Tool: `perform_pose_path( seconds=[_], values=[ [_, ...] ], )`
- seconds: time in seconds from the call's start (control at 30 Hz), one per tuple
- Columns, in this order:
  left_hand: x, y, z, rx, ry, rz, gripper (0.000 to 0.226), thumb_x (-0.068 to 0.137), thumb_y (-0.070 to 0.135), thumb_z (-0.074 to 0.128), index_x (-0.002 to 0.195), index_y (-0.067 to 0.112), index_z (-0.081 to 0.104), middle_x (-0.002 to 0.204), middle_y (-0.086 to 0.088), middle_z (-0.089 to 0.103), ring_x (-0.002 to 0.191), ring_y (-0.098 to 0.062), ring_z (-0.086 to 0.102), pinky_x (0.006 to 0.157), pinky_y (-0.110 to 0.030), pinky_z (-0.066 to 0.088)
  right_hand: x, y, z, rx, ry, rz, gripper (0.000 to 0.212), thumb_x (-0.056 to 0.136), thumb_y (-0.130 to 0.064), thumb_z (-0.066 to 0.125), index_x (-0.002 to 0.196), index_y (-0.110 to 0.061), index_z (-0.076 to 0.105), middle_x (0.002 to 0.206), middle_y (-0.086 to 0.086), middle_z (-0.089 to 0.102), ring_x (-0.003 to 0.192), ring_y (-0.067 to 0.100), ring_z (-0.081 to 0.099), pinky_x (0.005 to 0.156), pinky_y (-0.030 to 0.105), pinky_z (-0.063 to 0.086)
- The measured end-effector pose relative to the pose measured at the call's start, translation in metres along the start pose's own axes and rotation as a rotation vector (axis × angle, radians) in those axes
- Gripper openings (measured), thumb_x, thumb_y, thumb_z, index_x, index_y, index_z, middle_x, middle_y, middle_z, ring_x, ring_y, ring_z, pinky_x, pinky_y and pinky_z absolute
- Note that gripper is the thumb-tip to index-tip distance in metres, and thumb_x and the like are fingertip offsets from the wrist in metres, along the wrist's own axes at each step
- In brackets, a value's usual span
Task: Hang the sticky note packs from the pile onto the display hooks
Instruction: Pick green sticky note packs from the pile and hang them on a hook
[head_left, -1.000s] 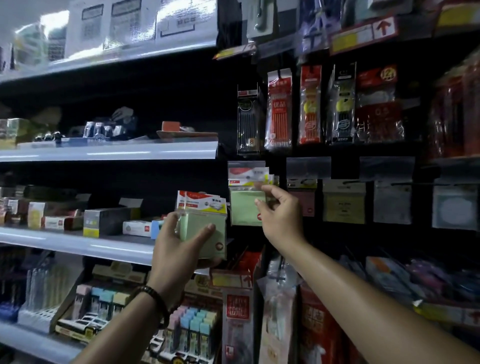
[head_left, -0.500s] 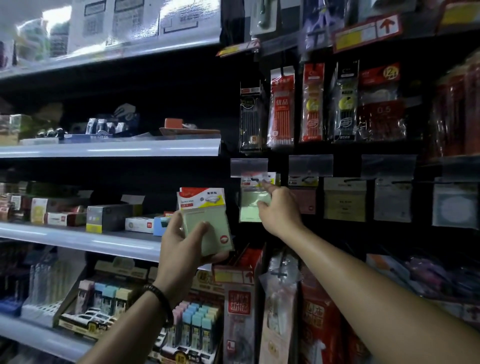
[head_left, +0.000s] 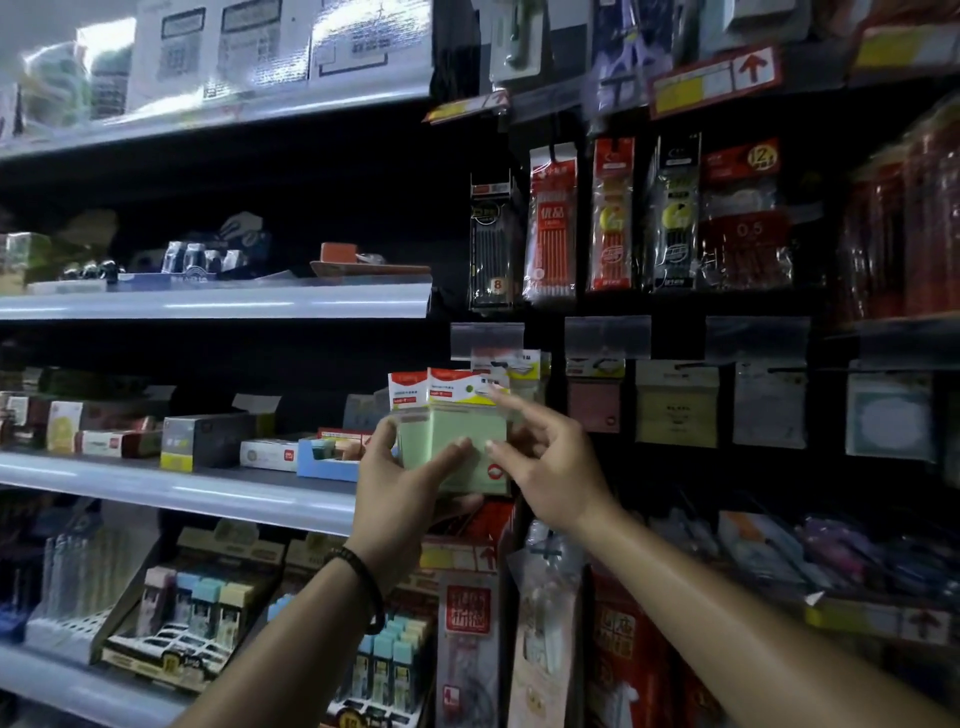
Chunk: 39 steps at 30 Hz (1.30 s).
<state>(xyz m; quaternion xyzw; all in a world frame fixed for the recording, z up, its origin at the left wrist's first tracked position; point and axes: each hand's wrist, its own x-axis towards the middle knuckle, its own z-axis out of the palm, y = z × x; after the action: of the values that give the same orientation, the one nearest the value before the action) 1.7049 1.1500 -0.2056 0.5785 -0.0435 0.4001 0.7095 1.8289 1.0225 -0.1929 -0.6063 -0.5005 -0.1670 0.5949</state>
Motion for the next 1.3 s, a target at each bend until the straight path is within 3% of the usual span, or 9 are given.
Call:
perform_pose_path(
  seconds=[0.1,0.27,0.43,0.53,0.67,0.93,1.07,1.2,1.3],
  values=[
    [0.001,-0.002,0.001,0.067,0.016,0.053,0.040,0.091,0.013,0.082,0.124,0.018,0.061,0.115,-0.011,0.078,0.095,-0.032,0.081,0.066,-0.048,0.068,0.000,-0.001,-0.003,0.077,0.051,0.030,0.042,0.093,0.000,0.079,0.123,-0.028,0.079,0.118,-0.012,0.079,0.108,0.003,0.075,0.087,0.021,0.060],
    [0.008,-0.005,-0.013,0.072,0.086,0.093,0.017,0.103,0.018,0.068,0.119,0.019,0.064,0.118,-0.006,0.077,0.098,-0.028,0.080,0.064,-0.047,0.067,0.007,0.005,-0.004,0.078,0.198,0.027,0.045,0.095,-0.004,0.077,0.116,-0.043,0.079,0.126,-0.008,0.077,0.097,0.013,0.078,0.082,0.038,0.067],
    [0.009,-0.007,-0.033,0.115,0.133,0.123,0.018,0.102,0.017,0.069,0.120,0.021,0.064,0.123,-0.009,0.073,0.098,-0.029,0.080,0.064,-0.049,0.067,0.014,0.005,-0.002,-0.019,0.245,-0.048,0.041,0.097,-0.005,0.075,0.124,-0.037,0.079,0.124,-0.018,0.074,0.101,0.015,0.075,0.085,0.038,0.066],
    [0.010,-0.008,-0.036,0.117,0.131,0.118,0.018,0.102,0.017,0.069,0.120,0.022,0.065,0.121,-0.009,0.074,0.097,-0.029,0.080,0.065,-0.049,0.067,0.014,0.005,0.000,-0.122,0.245,-0.173,0.042,0.097,-0.002,0.073,0.126,-0.032,0.078,0.110,-0.010,0.072,0.098,0.014,0.071,0.085,0.040,0.062],
    [0.011,-0.009,-0.038,0.109,0.118,0.115,0.018,0.102,0.019,0.069,0.120,0.023,0.066,0.121,-0.008,0.074,0.100,-0.032,0.079,0.067,-0.052,0.067,0.004,0.005,0.002,-0.239,0.274,-0.328,0.043,0.097,0.001,0.072,0.131,-0.026,0.076,0.099,-0.004,0.068,0.089,0.010,0.065,0.079,0.028,0.057],
    [0.012,-0.007,-0.034,0.108,0.096,0.087,0.022,0.102,0.021,0.068,0.123,0.024,0.064,0.126,-0.007,0.071,0.105,-0.031,0.078,0.067,-0.050,0.067,0.017,0.008,0.002,-0.218,0.299,-0.190,0.039,0.098,-0.002,0.071,0.131,-0.023,0.077,0.105,-0.012,0.069,0.090,0.004,0.065,0.079,0.008,0.047],
    [0.011,-0.006,-0.032,0.130,0.100,0.088,0.019,0.103,0.021,0.068,0.122,0.022,0.063,0.120,-0.007,0.074,0.098,-0.031,0.080,0.062,-0.047,0.066,0.024,0.009,0.003,-0.204,0.280,-0.143,0.037,0.099,-0.006,0.071,0.130,-0.024,0.077,0.119,-0.014,0.072,0.104,0.006,0.071,0.092,0.030,0.061],
    [0.011,-0.005,-0.033,0.159,0.101,0.089,0.020,0.103,0.023,0.068,0.123,0.023,0.064,0.117,-0.005,0.077,0.094,-0.029,0.081,0.058,-0.043,0.065,0.028,0.015,0.004,-0.181,0.274,-0.045,0.035,0.097,-0.005,0.072,0.127,-0.023,0.077,0.120,-0.024,0.070,0.115,0.008,0.071,0.097,0.044,0.062],
    [0.011,-0.007,-0.035,0.200,0.096,0.110,0.020,0.103,0.025,0.068,0.123,0.026,0.065,0.118,-0.001,0.078,0.100,-0.025,0.080,0.061,-0.040,0.065,0.031,0.018,0.003,-0.220,0.274,0.016,0.033,0.099,-0.006,0.070,0.128,-0.020,0.076,0.121,-0.006,0.076,0.111,0.021,0.073,0.100,0.048,0.060]
  ],
)
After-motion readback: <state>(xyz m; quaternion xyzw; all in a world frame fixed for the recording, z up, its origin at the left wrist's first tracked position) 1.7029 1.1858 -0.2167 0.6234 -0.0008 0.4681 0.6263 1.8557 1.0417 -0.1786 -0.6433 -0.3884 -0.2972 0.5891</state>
